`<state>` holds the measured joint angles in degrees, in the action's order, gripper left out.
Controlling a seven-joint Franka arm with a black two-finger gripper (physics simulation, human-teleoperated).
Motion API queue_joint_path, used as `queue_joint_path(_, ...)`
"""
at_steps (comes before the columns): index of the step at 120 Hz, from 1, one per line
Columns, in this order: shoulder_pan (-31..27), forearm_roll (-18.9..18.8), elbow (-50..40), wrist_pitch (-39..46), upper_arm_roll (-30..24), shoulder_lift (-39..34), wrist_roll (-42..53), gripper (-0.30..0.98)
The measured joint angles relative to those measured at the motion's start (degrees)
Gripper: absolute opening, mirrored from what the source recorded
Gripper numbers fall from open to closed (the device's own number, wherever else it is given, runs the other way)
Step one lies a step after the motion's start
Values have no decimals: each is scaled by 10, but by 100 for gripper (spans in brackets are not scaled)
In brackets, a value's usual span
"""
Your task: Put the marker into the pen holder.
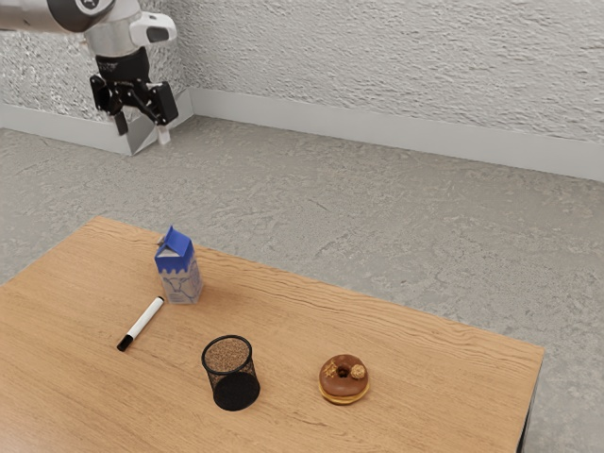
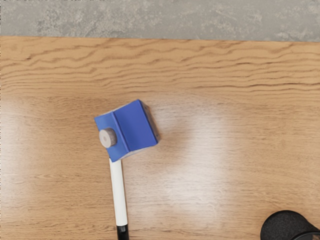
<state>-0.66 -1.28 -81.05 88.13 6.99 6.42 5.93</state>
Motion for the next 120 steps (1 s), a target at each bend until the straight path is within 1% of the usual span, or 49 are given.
queue_joint_path(28,0,0,16,1,11,9,0,69)
queue_joint_path(36,-3,1,16,4,13,21,1,69)
queue_joint_path(44,-2,11,17,11,14,46,1,69)
queue_joint_path(52,0,15,-1,32,20,60,1,69)
queue_joint_path(66,1,20,-95,111,23,76,2,69)
queue_joint_path(94,1,25,-219,233,25,81,2,69)
queue_joint_path(108,0,26,-280,272,28,44,2,69)
queue_joint_path(120,2,26,-345,294,28,-8,-7,69)
